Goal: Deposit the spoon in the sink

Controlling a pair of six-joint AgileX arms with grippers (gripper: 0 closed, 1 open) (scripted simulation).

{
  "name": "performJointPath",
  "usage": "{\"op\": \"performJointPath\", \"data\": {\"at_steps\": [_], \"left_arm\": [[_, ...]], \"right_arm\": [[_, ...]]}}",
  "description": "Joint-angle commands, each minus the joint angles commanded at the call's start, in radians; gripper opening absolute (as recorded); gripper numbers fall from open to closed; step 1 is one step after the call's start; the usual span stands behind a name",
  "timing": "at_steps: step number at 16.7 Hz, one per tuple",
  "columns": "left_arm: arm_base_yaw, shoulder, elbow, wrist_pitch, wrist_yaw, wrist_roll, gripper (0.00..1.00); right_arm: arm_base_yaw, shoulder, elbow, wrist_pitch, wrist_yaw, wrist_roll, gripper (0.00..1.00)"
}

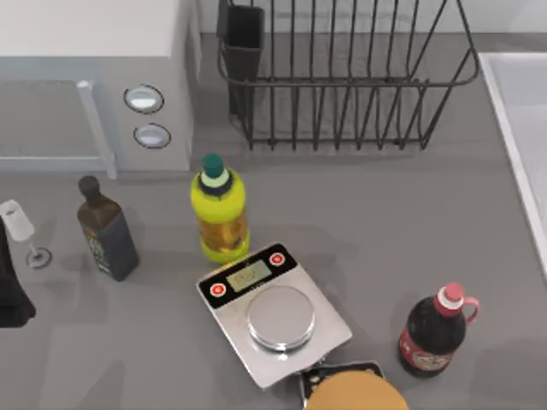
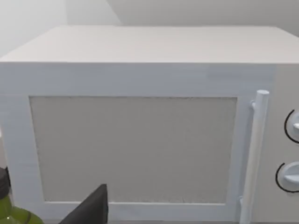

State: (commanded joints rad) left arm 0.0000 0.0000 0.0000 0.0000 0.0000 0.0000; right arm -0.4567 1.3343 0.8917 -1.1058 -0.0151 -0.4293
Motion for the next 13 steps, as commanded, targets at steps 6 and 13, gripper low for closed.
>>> {"op": "performJointPath", "data": {"at_steps": [6, 13], "left_arm": [[0.000, 0.000, 0.000, 0.000, 0.000, 0.000, 1.00], [0.000, 0.000, 0.000, 0.000, 0.000, 0.000, 1.00]], "right_arm": [[0.002, -0.012, 0.017, -0.021, 0.000, 0.002, 0.00], [0.043, 0.242, 0.311, -0.132, 0.005, 0.048, 0.00]]}}
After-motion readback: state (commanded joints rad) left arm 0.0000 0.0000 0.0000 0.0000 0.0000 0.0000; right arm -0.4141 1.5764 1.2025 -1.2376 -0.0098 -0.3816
